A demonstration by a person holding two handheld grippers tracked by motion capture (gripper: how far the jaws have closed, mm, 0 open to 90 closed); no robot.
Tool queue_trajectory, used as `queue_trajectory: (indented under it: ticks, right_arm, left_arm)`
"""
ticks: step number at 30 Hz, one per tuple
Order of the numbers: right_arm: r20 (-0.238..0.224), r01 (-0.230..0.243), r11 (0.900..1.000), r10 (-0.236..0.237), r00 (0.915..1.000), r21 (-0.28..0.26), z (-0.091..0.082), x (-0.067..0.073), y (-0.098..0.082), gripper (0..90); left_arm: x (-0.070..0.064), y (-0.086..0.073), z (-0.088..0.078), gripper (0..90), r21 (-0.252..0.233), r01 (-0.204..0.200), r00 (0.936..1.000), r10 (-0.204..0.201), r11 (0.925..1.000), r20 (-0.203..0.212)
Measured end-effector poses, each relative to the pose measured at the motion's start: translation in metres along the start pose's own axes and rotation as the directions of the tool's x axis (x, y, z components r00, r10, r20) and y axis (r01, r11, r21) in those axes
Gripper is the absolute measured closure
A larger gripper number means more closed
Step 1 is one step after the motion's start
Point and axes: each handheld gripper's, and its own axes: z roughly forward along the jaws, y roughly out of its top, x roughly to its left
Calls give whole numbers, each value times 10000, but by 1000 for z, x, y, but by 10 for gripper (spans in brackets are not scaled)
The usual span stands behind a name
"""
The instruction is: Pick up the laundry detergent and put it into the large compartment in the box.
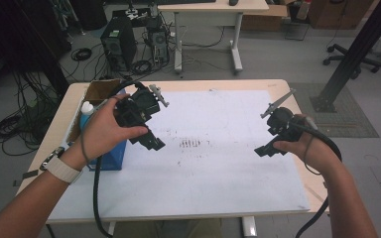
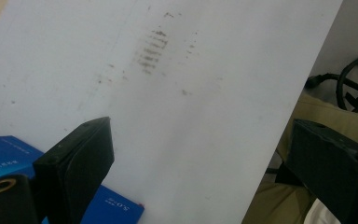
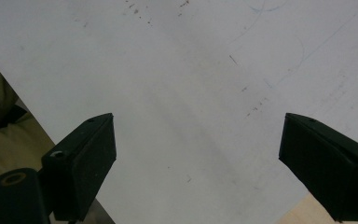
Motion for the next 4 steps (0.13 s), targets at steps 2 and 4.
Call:
queue_trajectory:
  ticks: [2, 4]
  right_arm:
    - [-6, 5, 10000, -5, 10000, -12, 0, 0, 0, 109]
    - [-4, 14, 10000, -14, 10000, -11, 0, 0, 0, 109]
  left_arm:
    - [0, 0, 0, 79, 5, 13, 10000, -13, 10000, -11]
    - [0, 0, 0, 79, -7, 16, 10000, -16, 10000, 4]
